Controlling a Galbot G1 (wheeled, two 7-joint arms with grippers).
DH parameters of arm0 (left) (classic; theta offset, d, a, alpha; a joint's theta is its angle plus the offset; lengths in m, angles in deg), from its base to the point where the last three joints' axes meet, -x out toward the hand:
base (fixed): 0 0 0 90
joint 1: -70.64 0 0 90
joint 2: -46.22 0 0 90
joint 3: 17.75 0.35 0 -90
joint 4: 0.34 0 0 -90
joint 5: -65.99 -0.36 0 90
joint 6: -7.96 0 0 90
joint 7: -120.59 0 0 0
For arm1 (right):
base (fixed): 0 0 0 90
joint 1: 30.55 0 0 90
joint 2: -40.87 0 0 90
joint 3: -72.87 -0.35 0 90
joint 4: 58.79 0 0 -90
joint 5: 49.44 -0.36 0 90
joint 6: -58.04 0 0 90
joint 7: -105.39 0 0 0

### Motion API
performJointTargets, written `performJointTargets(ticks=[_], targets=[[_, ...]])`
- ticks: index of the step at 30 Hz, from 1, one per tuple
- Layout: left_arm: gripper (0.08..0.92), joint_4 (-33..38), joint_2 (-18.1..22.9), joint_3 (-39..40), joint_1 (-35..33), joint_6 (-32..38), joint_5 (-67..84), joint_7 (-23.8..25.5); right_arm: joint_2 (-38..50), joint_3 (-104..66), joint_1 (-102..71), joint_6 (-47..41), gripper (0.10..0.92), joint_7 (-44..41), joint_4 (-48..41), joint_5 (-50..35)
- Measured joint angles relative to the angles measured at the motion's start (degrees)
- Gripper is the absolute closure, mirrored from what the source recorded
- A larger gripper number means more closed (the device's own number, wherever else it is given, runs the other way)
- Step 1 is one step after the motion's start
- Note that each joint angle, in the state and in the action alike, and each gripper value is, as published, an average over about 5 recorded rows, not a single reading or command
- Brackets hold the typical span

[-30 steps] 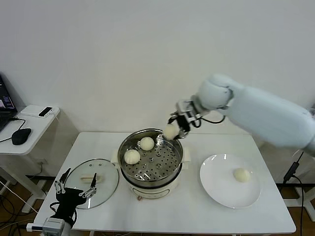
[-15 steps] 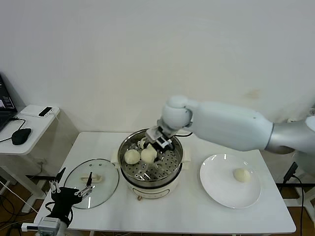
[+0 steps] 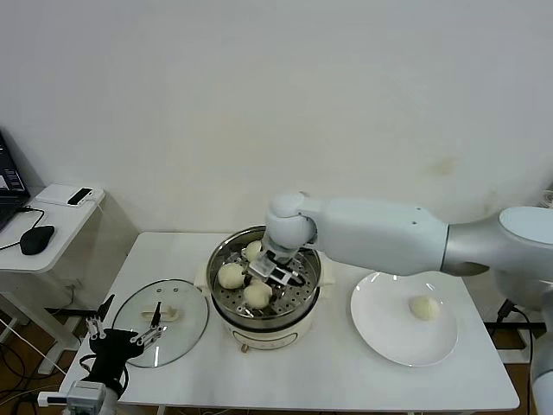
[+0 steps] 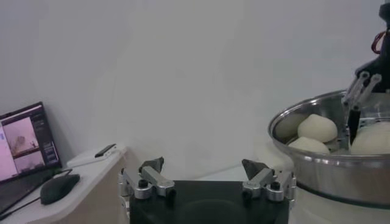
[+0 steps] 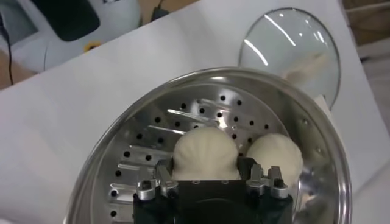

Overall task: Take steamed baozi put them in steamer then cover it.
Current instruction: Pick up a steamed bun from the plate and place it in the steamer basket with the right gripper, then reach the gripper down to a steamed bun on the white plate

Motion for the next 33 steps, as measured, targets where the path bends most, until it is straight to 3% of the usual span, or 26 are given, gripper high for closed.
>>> performJointTargets(ticks=[10,19,33], targets=[[0.177,-0.1,0.1,0.2,0.1,0.0,0.1,0.0,0.2,0.7,0.4,2.8,0.377,-1.3,0.6,1.0],[0.177,0.1,0.0,0.4,0.4,0.0,0.1,0.0,1.2,0.4,1.6,3.6,0.211,-1.9,1.5,0.6],[0.177,0.3,-0.9,0.6,0.7,0.0,0.2,0.0,5.6,-5.0,3.8,-2.5,0.203,-3.0,-0.5,-1.2]])
